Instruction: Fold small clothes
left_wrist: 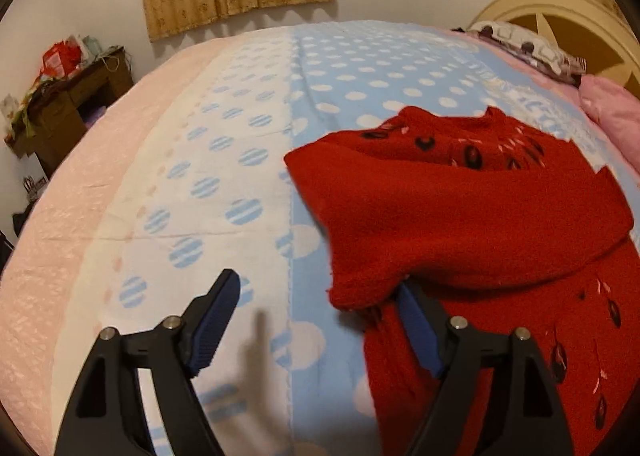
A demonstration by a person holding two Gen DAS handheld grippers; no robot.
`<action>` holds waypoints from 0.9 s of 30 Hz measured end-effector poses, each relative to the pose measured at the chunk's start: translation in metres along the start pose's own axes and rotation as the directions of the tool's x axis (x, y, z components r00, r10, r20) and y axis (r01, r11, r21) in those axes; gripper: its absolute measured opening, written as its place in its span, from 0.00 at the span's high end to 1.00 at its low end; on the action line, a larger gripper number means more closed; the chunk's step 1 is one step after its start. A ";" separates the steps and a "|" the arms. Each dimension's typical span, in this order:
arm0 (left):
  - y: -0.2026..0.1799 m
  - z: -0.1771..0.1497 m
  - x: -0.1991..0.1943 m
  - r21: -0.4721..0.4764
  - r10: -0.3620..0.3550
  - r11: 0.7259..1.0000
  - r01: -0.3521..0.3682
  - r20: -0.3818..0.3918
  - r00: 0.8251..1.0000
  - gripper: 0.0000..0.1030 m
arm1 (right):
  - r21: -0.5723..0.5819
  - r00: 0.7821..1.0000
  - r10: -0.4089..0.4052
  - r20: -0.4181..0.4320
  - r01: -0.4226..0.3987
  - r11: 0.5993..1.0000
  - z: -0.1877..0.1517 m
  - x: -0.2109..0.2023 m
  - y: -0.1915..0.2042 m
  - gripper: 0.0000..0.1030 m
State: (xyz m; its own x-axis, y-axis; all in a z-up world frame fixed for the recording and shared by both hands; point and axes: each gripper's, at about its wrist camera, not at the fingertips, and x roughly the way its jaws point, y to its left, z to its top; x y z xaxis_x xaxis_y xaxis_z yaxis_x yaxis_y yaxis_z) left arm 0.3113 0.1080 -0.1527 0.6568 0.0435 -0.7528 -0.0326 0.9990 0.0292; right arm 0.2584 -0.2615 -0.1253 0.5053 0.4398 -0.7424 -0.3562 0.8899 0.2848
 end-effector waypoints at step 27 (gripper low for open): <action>0.034 -0.020 0.006 -0.210 -0.004 0.978 0.003 -0.004 1.000 0.00 | -0.051 0.932 -0.327 0.159 0.338 0.940 0.114 0.024 -0.007 0.94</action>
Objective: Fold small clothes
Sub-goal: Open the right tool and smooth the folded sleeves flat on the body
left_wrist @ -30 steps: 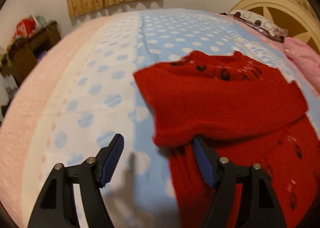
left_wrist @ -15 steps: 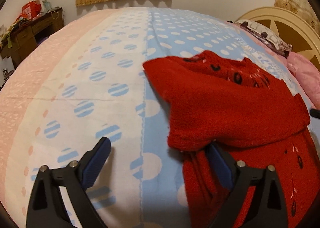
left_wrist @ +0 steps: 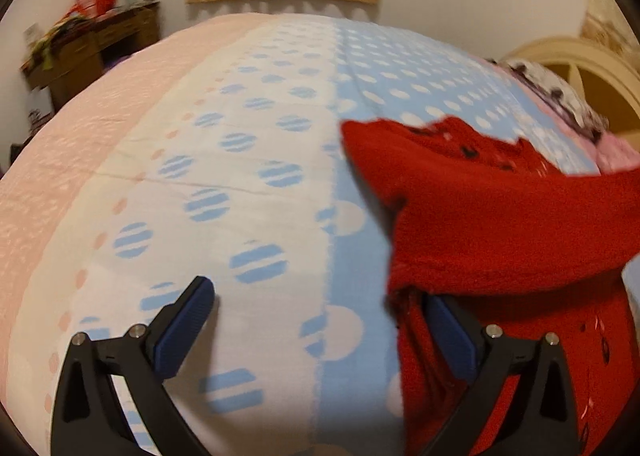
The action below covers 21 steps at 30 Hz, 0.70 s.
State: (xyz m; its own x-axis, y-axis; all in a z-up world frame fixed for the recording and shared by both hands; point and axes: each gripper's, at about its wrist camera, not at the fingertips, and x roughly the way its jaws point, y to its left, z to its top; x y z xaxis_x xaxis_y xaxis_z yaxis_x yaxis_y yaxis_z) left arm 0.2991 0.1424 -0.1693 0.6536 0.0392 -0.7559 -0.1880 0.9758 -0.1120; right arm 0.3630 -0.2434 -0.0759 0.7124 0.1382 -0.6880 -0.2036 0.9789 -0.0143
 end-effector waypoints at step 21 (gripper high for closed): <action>-0.009 0.020 -0.042 0.037 0.024 0.999 -0.027 0.074 0.997 0.00 | 0.007 0.978 0.155 -0.138 -0.156 0.988 -0.034 0.040 0.009 0.29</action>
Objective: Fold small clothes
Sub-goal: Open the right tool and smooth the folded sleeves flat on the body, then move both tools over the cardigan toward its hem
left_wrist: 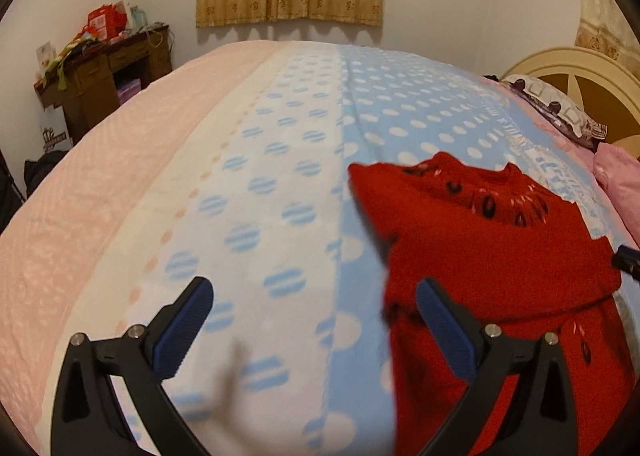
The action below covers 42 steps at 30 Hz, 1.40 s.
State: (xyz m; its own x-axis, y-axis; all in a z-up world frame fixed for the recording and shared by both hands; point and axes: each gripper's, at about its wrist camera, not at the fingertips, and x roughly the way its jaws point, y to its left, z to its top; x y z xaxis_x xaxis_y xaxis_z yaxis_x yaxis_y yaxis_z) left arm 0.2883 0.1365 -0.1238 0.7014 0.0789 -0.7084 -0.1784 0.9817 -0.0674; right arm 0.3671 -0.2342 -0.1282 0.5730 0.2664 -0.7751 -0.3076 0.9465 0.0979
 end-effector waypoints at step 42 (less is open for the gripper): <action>-0.039 -0.029 -0.021 0.115 -0.018 0.993 0.020 -0.019 1.000 0.00 | 0.010 0.998 0.051 -0.044 -0.051 0.999 -0.051 -0.010 0.014 0.29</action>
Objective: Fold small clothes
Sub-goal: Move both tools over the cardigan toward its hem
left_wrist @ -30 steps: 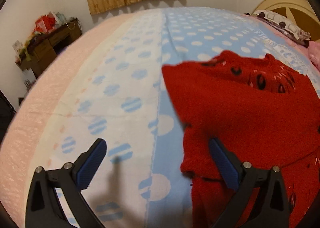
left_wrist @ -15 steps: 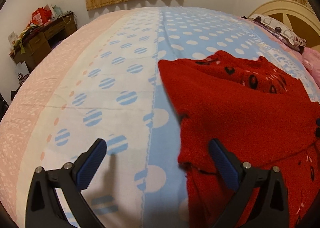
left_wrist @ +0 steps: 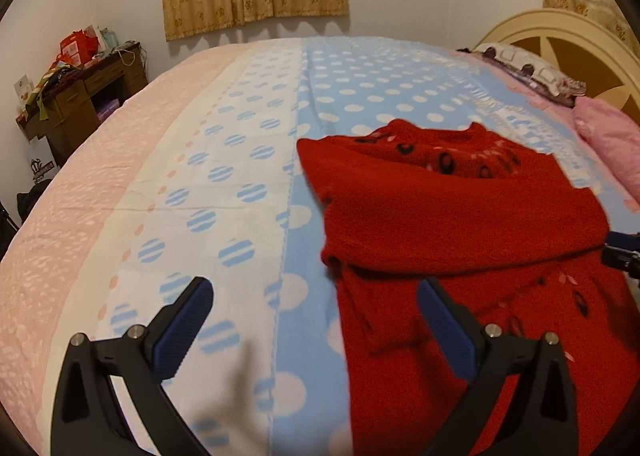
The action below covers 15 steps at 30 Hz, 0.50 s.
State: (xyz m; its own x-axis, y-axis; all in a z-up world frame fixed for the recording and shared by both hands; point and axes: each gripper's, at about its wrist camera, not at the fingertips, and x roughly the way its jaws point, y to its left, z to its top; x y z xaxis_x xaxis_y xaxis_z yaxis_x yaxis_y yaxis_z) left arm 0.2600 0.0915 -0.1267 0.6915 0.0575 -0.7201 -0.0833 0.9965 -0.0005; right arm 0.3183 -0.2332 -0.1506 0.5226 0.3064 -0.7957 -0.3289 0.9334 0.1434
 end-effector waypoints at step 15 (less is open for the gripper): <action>0.001 -0.031 -0.083 -0.013 -0.074 0.997 0.077 0.128 0.989 0.00 | 0.001 0.998 0.029 0.063 -0.029 1.000 -0.042 -0.045 0.028 0.29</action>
State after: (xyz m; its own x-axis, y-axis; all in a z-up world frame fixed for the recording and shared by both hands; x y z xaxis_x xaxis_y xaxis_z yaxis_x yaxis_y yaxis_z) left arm 0.1807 0.0861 -0.0887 0.7822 -0.0096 -0.6230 -0.0394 0.9971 -0.0648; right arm 0.2529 -0.2289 -0.1354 0.5616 0.3442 -0.7524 -0.3433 0.9243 0.1666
